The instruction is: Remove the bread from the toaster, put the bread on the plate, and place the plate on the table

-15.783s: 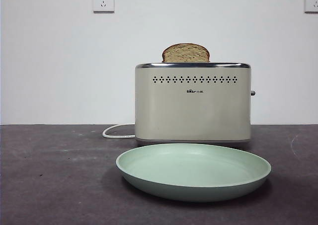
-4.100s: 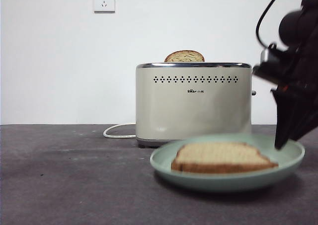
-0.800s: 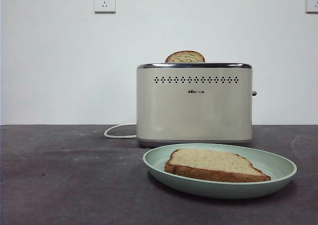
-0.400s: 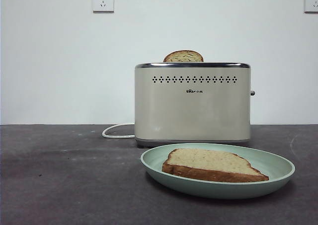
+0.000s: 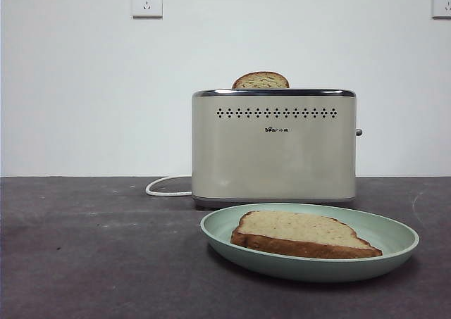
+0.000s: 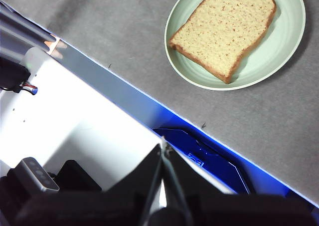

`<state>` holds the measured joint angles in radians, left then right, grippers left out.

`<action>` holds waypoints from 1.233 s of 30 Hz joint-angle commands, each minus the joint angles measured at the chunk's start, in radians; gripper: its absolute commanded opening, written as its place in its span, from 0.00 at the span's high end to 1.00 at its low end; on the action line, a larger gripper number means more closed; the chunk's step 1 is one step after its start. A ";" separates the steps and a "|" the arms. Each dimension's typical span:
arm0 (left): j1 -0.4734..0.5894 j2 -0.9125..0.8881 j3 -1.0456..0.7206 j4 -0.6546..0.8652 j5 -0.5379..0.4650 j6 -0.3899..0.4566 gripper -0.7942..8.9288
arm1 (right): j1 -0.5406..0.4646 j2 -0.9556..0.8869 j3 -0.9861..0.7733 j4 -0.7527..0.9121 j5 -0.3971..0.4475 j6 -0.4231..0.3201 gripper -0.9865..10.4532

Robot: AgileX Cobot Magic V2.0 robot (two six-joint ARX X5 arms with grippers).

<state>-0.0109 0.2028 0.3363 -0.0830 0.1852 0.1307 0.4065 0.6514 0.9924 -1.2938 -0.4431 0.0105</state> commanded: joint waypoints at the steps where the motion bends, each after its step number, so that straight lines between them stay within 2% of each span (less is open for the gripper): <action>1: 0.018 -0.068 -0.097 0.007 -0.005 -0.011 0.92 | 0.002 -0.002 -0.008 0.003 0.001 -0.008 0.91; 10: 0.033 -0.200 -0.333 0.007 -0.032 -0.114 0.92 | 0.002 -0.002 -0.008 0.003 0.001 -0.008 0.91; 14: 0.034 -0.201 -0.333 -0.072 -0.069 -0.119 0.92 | 0.002 -0.002 -0.008 0.003 0.001 -0.008 0.91; 18: 0.034 -0.201 -0.333 -0.076 -0.074 -0.140 0.92 | 0.002 -0.002 -0.008 0.003 0.002 -0.008 0.91; 37: 0.034 -0.201 -0.333 -0.076 -0.079 -0.138 0.92 | 0.002 -0.002 -0.008 0.003 0.003 -0.008 0.91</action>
<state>0.0196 0.0059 0.0147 -0.1623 0.1097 -0.0010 0.4065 0.6514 0.9924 -1.2938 -0.4419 0.0101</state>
